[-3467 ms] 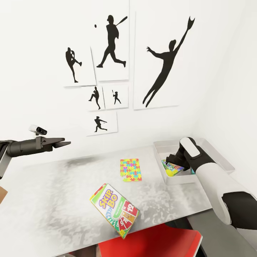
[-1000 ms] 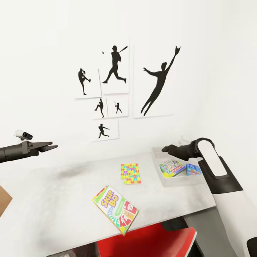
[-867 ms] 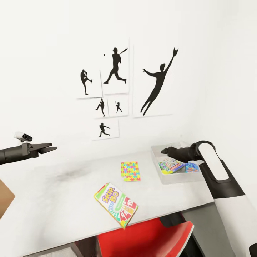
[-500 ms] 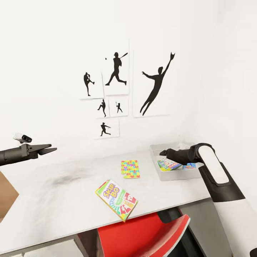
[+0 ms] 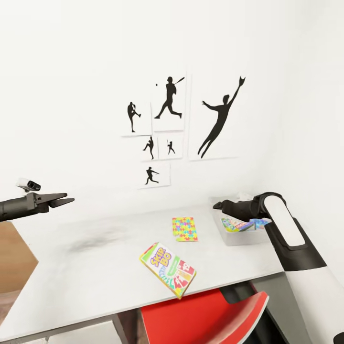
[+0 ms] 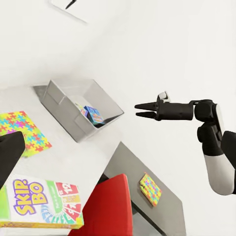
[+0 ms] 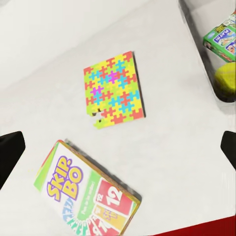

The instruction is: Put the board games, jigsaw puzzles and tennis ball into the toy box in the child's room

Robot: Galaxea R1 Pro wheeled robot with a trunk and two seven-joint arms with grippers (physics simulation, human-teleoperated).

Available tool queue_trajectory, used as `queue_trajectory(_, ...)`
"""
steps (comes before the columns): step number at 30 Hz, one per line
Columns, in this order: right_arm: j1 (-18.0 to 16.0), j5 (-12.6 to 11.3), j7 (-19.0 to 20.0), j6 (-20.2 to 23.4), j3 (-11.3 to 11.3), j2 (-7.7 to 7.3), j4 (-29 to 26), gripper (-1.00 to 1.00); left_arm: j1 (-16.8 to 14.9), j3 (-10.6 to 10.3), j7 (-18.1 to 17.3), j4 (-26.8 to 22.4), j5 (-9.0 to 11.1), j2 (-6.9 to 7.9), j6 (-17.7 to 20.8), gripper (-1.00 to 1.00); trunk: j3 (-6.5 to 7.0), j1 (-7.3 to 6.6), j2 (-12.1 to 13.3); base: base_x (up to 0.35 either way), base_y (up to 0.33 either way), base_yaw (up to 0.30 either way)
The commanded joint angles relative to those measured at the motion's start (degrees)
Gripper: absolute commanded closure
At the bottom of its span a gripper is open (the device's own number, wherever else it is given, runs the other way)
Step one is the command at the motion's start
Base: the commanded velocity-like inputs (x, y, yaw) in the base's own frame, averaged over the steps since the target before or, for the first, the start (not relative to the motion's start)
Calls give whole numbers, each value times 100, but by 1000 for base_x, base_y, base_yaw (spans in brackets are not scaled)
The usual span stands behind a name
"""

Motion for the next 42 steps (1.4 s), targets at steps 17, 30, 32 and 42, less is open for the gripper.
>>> queue_trajectory(17,-7,-37,-79,13,24,5,25,-100,-6,-4,-21,3,3,76,62,-100,135,4,-13,0,22,159)
queue_trajectory(30,-7,-37,-82,13,29,3,121,-100,-6,-4,-21,3,0,82,54,-100,246,4,-13,0,1,168)
queue_trajectory(32,-7,-37,-82,13,33,4,132,-100,-6,-4,-21,3,0,82,54,-100,263,4,-13,-27,0,171)
queue_trajectory(42,-7,-29,-87,13,51,1,181,-100,-6,-11,-21,7,0,82,53,-100,309,4,-13,-159,0,118)
